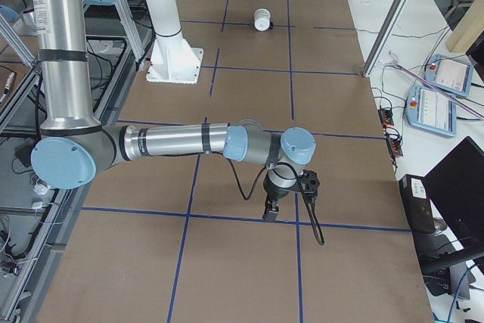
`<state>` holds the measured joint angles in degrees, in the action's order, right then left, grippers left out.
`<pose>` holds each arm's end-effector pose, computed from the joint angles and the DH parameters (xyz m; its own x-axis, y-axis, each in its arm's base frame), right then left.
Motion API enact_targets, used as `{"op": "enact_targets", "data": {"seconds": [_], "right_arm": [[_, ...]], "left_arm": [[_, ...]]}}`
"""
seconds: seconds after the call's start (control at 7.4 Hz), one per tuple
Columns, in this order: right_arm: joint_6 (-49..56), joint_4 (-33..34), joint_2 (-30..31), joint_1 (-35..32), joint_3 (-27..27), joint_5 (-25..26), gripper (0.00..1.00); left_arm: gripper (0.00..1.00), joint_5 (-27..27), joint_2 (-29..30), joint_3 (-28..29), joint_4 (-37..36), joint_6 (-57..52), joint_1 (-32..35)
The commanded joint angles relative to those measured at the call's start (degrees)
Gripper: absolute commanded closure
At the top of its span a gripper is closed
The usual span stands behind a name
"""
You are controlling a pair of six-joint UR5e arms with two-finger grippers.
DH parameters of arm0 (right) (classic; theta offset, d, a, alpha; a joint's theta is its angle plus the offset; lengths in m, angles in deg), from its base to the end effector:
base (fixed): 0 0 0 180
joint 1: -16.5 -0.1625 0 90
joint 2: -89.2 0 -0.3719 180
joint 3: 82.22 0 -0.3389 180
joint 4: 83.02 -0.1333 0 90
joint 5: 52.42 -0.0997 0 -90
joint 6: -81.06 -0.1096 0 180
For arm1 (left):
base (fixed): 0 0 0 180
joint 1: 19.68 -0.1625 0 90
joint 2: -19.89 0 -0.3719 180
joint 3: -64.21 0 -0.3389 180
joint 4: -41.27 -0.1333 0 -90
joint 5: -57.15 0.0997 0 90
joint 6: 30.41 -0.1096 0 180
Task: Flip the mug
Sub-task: 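Reach the left gripper toward the white mug lying on its side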
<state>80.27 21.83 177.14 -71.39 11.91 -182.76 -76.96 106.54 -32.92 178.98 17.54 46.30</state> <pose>0.0462 -0.4383 0.5952 0.7657 0.0830 0.6378 0.0258 0.9869 -0.1594 0.1271 -0.4252 0.4824 0.4790 0.1066 -0.8713 0.1526 0.9674 0.2023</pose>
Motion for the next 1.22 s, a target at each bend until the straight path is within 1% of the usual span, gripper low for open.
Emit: {"op": "enact_targets", "data": {"seconds": [0.0, 0.14, 0.27, 0.41, 0.54, 0.68, 0.81, 1.08], "right_arm": [[0.0, 0.0, -0.05, 0.0, 0.0, 0.0, 0.0], [0.0, 0.0, -0.05, 0.0, 0.0, 0.0, 0.0], [0.0, 0.0, -0.05, 0.0, 0.0, 0.0, 0.0], [0.0, 0.0, -0.05, 0.0, 0.0, 0.0, 0.0], [0.0, 0.0, -0.05, 0.0, 0.0, 0.0, 0.0], [0.0, 0.0, -0.05, 0.0, 0.0, 0.0, 0.0], [0.0, 0.0, -0.05, 0.0, 0.0, 0.0, 0.0], [0.0, 0.0, -0.05, 0.0, 0.0, 0.0, 0.0]], "left_arm": [[0.0, 5.22, -3.5, 0.62, 25.48, 24.89, -8.55], [0.0, 9.26, -3.5, 2.37, 34.81, 32.83, -10.85], [0.0, 16.96, -3.33, 5.43, 41.52, 37.96, -15.57], [0.0, 26.52, -2.55, 10.07, 50.11, 40.44, -21.1], [0.0, 29.66, 1.81, 15.6, 56.2, 42.04, -23.68], [0.0, 30.13, 4.21, 17.39, 58.35, 45.1, -24.66], [0.0, 30.14, 4.84, 18.28, 60.55, 46.08, -25.28], [0.09, 30.14, 5.89, 21.7, 65.73, 46.36, -27.21]]}}
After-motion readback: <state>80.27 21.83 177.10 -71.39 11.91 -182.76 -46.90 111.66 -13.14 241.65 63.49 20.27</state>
